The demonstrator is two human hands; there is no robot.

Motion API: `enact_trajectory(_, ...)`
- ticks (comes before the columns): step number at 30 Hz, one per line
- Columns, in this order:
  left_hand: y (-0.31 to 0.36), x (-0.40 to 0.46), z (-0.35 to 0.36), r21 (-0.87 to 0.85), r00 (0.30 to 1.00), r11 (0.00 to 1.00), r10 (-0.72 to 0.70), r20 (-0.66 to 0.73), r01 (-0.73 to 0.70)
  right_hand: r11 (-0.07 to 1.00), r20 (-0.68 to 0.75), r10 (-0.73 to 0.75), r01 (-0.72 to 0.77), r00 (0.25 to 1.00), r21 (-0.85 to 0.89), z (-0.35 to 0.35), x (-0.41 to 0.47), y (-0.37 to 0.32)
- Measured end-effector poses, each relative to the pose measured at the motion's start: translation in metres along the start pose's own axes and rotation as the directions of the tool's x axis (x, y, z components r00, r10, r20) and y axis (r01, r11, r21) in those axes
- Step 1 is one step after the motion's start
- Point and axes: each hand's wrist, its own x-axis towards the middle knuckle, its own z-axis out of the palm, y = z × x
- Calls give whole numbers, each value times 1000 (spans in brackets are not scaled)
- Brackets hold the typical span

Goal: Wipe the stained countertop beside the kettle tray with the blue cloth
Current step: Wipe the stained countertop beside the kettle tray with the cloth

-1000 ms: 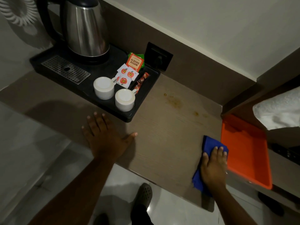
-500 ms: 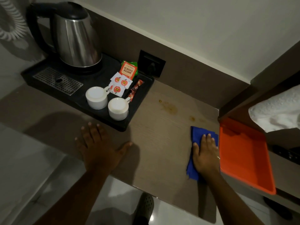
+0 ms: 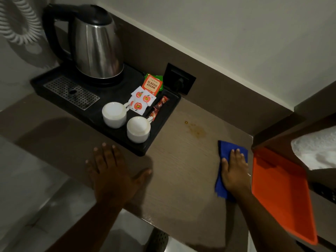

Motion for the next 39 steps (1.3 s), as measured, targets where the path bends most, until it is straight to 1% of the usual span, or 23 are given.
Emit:
enact_trajectory(2, 1, 1, 2, -14, 1000, 1000, 3, -12, -3, 995, -18, 99, -99, 995, -23, 0, 30, -19)
enact_trajectory(4, 0, 1, 3, -7, 1000, 1000, 13, -15, -13, 993, -17, 120, -120, 993, -8, 3, 48, -45)
enact_trajectory(6, 0, 2, 3, -4, 1000, 1000, 17, -17, -18, 999, -15, 41, -41, 999, 4, 8, 47, -68)
enact_trajectory(8, 1, 0, 2, 1, 1000, 1000, 17, -17, -17, 996, -7, -91, 92, 996, 19, 10, 28, -74)
enact_trajectory(10, 1, 1, 2, 0, 1000, 1000, 14, -8, -14, 976, 8, -217, 216, 976, 34, 8, 5, -60)
enact_trajectory(12, 0, 2, 3, 0, 1000, 1000, 6, -4, -6, 966, 32, -259, 259, 965, 18, 4, -5, -38)
enact_trajectory(14, 1, 1, 5, -2, 1000, 1000, 13, -9, -13, 978, 13, -207, 207, 978, -8, -1, 4, -21)
enact_trajectory(16, 2, -1, 5, -7, 999, 1000, 20, -35, -20, 995, -15, -98, 98, 995, -26, 0, 22, -16)
enact_trajectory(19, 0, -3, 5, -15, 997, 1000, 14, -82, -15, 993, -43, 113, -114, 993, -32, 2, 53, -39)
enact_trajectory(20, 1, -3, 5, -10, 995, 1000, 18, -95, -19, 985, -47, 168, -169, 985, -24, 2, 62, -51)
enact_trajectory(21, 1, -3, 5, -2, 994, 1000, 25, -106, -25, 981, -47, 192, -193, 980, -12, 3, 68, -63)
enact_trajectory(22, 2, -4, 6, 7, 993, 1000, 31, -114, -30, 985, -44, 171, -172, 984, -1, 5, 69, -74)
enact_trajectory(23, 2, -5, 7, 14, 992, 999, 32, -125, -31, 994, -41, 105, -105, 994, 3, 8, 64, -83)
enact_trajectory(25, 0, -6, 7, 25, 991, 999, 27, -133, -24, 995, -8, -94, 94, 996, 20, 13, 40, -88)
enact_trajectory(26, -1, -6, 7, 31, 991, 999, 26, -128, -22, 985, 10, -171, 171, 985, 33, 11, 27, -83)
enact_trajectory(28, -1, -6, 5, 29, 993, 999, 27, -112, -24, 970, 32, -242, 240, 970, 38, 6, 13, -61)
enact_trajectory(30, -1, -5, 4, 5, 995, 1000, 25, -99, -24, 974, 18, -225, 224, 974, 18, 1, 20, -41)
enact_trajectory(32, 0, -3, 4, -15, 997, 1000, 20, -73, -21, 989, 5, -145, 145, 989, 5, -1, 42, -38)
enact_trajectory(34, -1, -3, 4, -4, 999, 1000, 15, -43, -15, 998, -4, -47, 47, 999, -29, 0, 68, -50)
enact_trajectory(36, -1, -2, 3, 9, 1000, 1000, 5, -25, -4, 999, -4, 9, -9, 1000, -52, 4, 88, -72)
enact_trajectory(37, 0, -1, 2, 12, 1000, 1000, 0, -16, 0, 999, 3, 3, -3, 1000, -50, 6, 93, -85)
enact_trajectory(39, 1, 0, 1, 8, 1000, 1000, -6, 0, 6, 996, 29, -86, 87, 996, -34, 11, 91, -109)
